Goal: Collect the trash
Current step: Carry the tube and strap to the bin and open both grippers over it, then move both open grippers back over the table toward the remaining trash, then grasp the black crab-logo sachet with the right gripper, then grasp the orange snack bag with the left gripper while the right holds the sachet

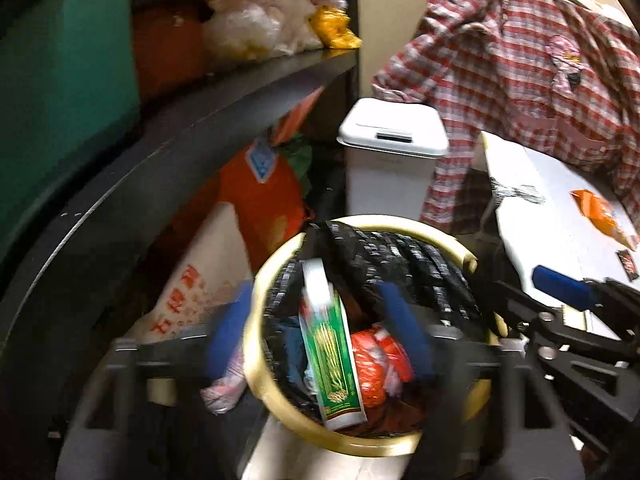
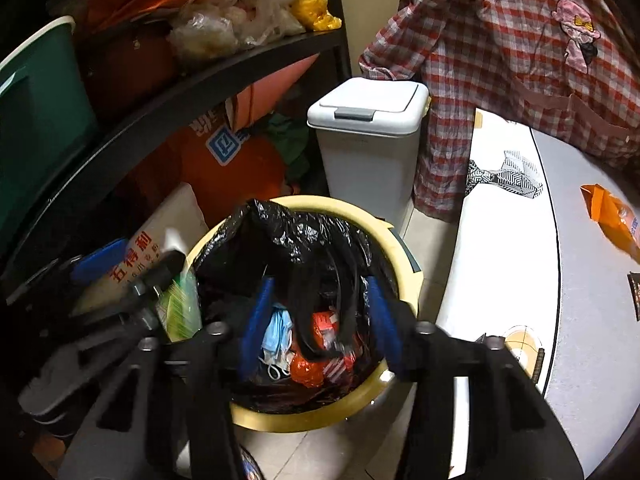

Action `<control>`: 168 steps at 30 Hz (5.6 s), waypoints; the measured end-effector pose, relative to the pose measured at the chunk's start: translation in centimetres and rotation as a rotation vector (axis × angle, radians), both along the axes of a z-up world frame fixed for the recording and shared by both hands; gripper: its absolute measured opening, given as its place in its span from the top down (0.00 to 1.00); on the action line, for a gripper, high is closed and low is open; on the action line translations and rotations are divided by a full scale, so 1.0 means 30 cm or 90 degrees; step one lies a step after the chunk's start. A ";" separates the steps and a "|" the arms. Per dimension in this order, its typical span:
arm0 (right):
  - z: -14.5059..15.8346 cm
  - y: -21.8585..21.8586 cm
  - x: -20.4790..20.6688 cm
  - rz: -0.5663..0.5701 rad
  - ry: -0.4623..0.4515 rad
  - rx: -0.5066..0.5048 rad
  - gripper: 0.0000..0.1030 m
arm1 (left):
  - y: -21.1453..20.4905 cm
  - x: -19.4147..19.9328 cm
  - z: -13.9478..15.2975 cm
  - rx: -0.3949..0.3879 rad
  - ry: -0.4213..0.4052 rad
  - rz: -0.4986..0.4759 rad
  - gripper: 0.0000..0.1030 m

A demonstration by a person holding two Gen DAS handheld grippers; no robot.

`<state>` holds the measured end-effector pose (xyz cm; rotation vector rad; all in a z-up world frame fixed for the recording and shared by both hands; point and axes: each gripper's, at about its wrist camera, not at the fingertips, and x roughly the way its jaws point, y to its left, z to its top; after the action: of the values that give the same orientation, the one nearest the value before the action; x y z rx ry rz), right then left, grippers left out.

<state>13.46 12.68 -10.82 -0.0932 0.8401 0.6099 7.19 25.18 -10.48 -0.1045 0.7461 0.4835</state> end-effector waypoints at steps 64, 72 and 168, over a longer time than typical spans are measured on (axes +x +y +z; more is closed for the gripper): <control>0.069 -1.229 0.204 -0.363 -0.088 -0.007 0.40 | -0.904 0.371 0.095 -0.001 -0.071 -0.260 0.14; -0.027 -1.265 0.309 -0.356 -0.047 -0.028 0.40 | -0.901 0.461 0.054 0.004 -0.061 -0.257 0.14; -0.017 -1.401 0.456 -0.358 -0.014 -0.020 1.00 | -1.115 0.841 -0.039 -0.034 -0.016 -0.330 0.93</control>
<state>27.15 -29.34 -11.32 0.1067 0.8077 0.0661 32.40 -8.28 -11.65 0.0342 0.7290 -0.0320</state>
